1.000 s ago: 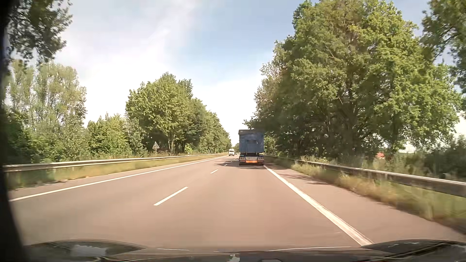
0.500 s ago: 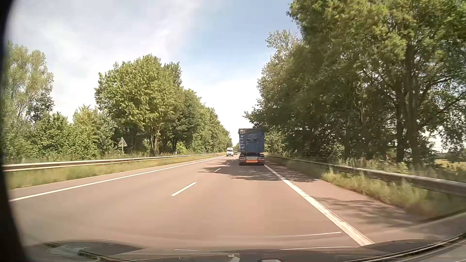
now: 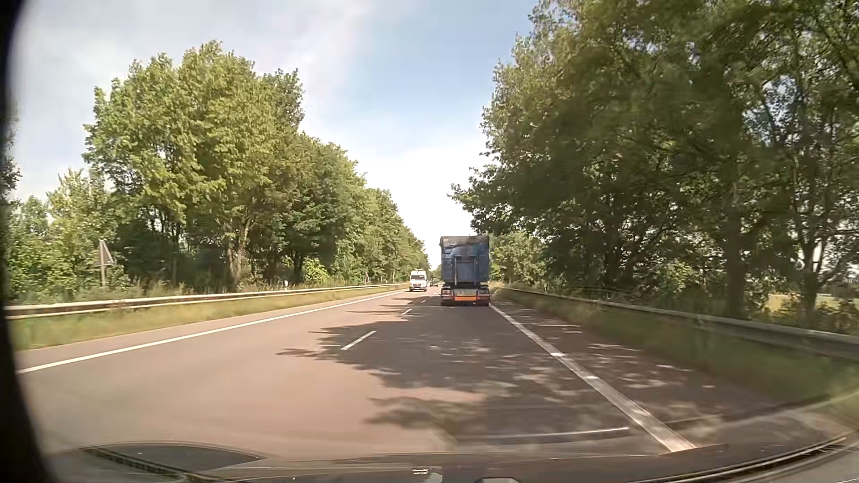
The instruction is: Follow the waypoints while adhering to traffic rules and regulations
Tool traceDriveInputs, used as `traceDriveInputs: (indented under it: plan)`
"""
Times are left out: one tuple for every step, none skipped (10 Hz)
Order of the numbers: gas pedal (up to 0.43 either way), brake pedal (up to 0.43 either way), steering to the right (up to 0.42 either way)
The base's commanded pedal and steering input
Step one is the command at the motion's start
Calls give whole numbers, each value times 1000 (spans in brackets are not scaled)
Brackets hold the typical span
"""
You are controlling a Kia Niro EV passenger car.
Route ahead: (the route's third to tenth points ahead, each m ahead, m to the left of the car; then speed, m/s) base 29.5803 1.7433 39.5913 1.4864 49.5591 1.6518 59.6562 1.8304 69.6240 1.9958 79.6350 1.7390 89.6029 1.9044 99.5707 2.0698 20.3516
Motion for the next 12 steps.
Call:
traceDriveInputs:
  plan:
    - [177,0,-2]
    - [177,0,-2]
    - [177,0,-2]
    - [177,0,-1]
    - [177,0,-1]
    - [177,0,-1]
    - [150,0,-1]
    - [138,0,-1]
    - [130,0,-1]
    - [130,0,-1]
    - [130,0,-1]
    - [118,0,-1]
